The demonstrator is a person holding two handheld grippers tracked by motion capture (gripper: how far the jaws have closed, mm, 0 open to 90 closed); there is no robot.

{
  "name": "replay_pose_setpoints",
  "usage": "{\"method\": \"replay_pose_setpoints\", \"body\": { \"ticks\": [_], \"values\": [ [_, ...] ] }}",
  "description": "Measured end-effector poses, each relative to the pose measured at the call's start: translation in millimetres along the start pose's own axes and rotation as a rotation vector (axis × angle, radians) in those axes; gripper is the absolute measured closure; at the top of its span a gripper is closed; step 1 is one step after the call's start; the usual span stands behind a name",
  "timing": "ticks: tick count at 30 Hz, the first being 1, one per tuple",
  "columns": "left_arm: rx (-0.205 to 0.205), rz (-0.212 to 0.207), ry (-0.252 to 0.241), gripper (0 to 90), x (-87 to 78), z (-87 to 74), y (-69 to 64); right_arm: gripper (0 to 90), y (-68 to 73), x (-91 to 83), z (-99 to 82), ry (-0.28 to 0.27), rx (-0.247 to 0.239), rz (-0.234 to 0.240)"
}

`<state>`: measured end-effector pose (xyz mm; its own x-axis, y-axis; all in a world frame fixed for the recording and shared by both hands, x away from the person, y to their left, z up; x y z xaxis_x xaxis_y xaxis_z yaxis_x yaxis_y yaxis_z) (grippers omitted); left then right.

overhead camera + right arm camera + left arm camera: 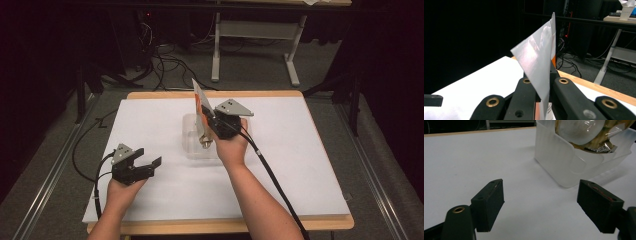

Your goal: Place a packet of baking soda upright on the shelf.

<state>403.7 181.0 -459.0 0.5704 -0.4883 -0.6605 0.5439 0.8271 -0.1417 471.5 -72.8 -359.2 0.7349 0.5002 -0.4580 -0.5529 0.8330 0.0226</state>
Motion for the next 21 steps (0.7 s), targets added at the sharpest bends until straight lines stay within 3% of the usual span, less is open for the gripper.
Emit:
{"method": "replay_pose_setpoints", "body": {
  "ticks": [7, 21],
  "values": [
    [0.001, -0.002, 0.001, 22.1, 1.0, 0.0, -0.5, 90.0, -0.4, 9.7, -1.0, 0.013, 0.009, -0.009],
    [0.001, -0.002, 0.005, 22.2, 1.8, 0.0, -0.5, 90.0, 0.9, 21.1, -8.1, 0.034, -0.018, -0.017]
  ]
}}
Point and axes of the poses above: each handheld gripper's, and its own axes: x roughly forward along the jaws, z roughly out of its top, y roughly to its left, the point moved 5 cm from there along x, roughly forward along the jaws, and after that the axes turned 14 degrees about y, right-handed, at the moved point
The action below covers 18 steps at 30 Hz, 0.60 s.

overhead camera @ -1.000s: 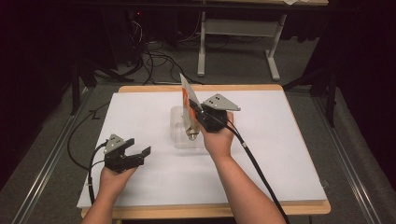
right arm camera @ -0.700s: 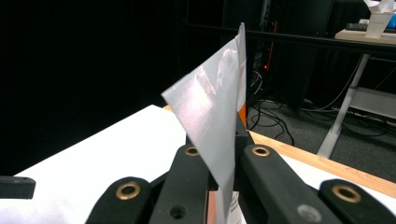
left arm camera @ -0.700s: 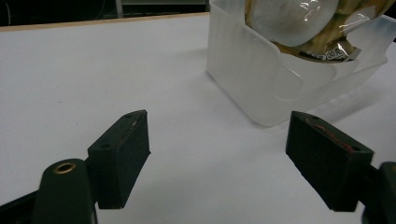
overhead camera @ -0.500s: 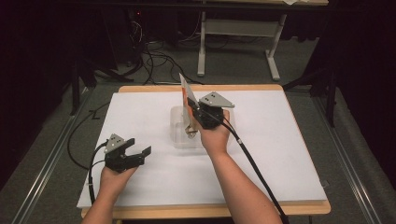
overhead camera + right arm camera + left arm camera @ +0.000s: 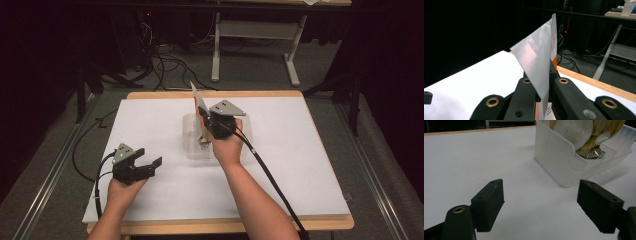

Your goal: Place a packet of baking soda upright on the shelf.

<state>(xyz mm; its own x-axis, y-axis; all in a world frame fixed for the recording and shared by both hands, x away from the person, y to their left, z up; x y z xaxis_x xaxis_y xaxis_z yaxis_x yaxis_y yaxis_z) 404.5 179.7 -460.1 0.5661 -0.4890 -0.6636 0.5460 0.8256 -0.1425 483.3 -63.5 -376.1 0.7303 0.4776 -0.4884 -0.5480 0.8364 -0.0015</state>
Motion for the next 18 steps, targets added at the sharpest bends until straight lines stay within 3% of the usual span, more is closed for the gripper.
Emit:
{"method": "replay_pose_setpoints", "body": {
  "ticks": [18],
  "values": [
    [0.0, 0.001, -0.001, 22.1, 0.1, 0.1, -0.1, 90.0, 6.1, 7.1, -11.4, 0.022, 0.0, 0.006]
  ]
}}
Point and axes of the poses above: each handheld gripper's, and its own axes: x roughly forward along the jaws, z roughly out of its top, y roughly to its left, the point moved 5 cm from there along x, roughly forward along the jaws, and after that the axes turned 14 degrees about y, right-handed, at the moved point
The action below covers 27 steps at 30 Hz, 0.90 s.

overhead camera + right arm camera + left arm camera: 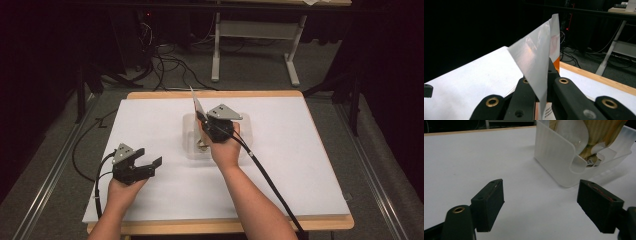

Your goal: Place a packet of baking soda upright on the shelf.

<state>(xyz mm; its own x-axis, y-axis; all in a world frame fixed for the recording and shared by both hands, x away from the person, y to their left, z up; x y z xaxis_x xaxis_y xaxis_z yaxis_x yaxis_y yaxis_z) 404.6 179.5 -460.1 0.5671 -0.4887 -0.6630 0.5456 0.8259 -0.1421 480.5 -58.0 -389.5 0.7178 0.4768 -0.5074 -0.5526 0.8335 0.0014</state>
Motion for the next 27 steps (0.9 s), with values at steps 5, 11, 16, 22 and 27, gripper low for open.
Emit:
{"method": "replay_pose_setpoints", "body": {
  "ticks": [5, 11, 16, 22, 27],
  "values": [
    [0.003, 0.001, 0.001, 22.1, 0.7, 0.1, -0.6, 90.0, 0.4, 0.8, -2.2, -0.005, -0.004, 0.006],
    [0.003, 0.0, 0.0, 22.1, 0.5, 0.2, -0.6, 90.0, 1.9, 0.1, -4.7, -0.005, -0.004, 0.006],
    [0.002, 0.0, -0.001, 22.2, 1.0, 0.5, -0.4, 90.0, 3.0, -1.0, -8.5, -0.006, 0.006, 0.013],
    [0.005, 0.001, 0.002, 22.1, 1.3, 0.4, -0.2, 90.0, 3.6, -1.5, -10.4, -0.011, 0.015, 0.02],
    [0.006, 0.001, 0.002, 22.2, 1.4, 0.3, -0.2, 90.0, 5.2, -1.4, -12.4, -0.012, 0.013, 0.024]
  ]
}}
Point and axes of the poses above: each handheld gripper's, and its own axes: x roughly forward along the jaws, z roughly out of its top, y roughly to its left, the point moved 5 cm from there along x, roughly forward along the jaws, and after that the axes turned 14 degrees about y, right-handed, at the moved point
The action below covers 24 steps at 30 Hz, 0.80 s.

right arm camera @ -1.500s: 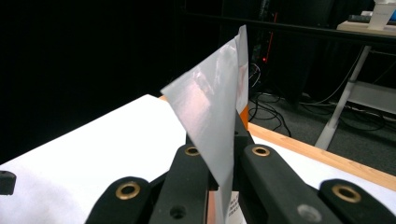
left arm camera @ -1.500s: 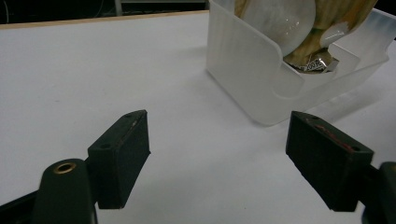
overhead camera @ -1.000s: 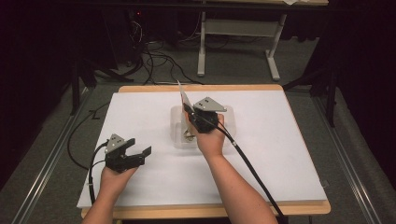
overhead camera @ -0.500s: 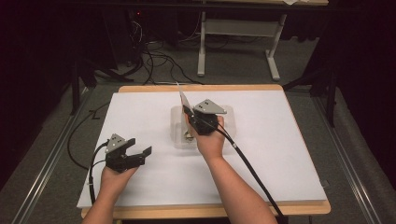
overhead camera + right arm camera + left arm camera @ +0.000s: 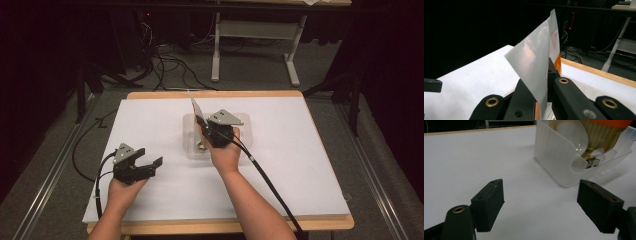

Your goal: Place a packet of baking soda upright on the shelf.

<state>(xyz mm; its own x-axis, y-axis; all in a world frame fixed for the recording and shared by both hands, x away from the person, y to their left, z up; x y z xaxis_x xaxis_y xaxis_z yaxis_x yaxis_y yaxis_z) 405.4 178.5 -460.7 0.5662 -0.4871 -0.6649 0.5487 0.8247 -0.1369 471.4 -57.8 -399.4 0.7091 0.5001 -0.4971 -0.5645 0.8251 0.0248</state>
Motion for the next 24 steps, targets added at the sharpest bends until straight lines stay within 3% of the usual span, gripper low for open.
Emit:
{"method": "replay_pose_setpoints", "body": {
  "ticks": [24],
  "values": [
    [0.001, -0.001, 0.004, 22.1, 0.7, 0.0, -0.1, 89.1, 1.3, 3.1, -15.5, 0.019, 0.02, 0.002]
  ]
}}
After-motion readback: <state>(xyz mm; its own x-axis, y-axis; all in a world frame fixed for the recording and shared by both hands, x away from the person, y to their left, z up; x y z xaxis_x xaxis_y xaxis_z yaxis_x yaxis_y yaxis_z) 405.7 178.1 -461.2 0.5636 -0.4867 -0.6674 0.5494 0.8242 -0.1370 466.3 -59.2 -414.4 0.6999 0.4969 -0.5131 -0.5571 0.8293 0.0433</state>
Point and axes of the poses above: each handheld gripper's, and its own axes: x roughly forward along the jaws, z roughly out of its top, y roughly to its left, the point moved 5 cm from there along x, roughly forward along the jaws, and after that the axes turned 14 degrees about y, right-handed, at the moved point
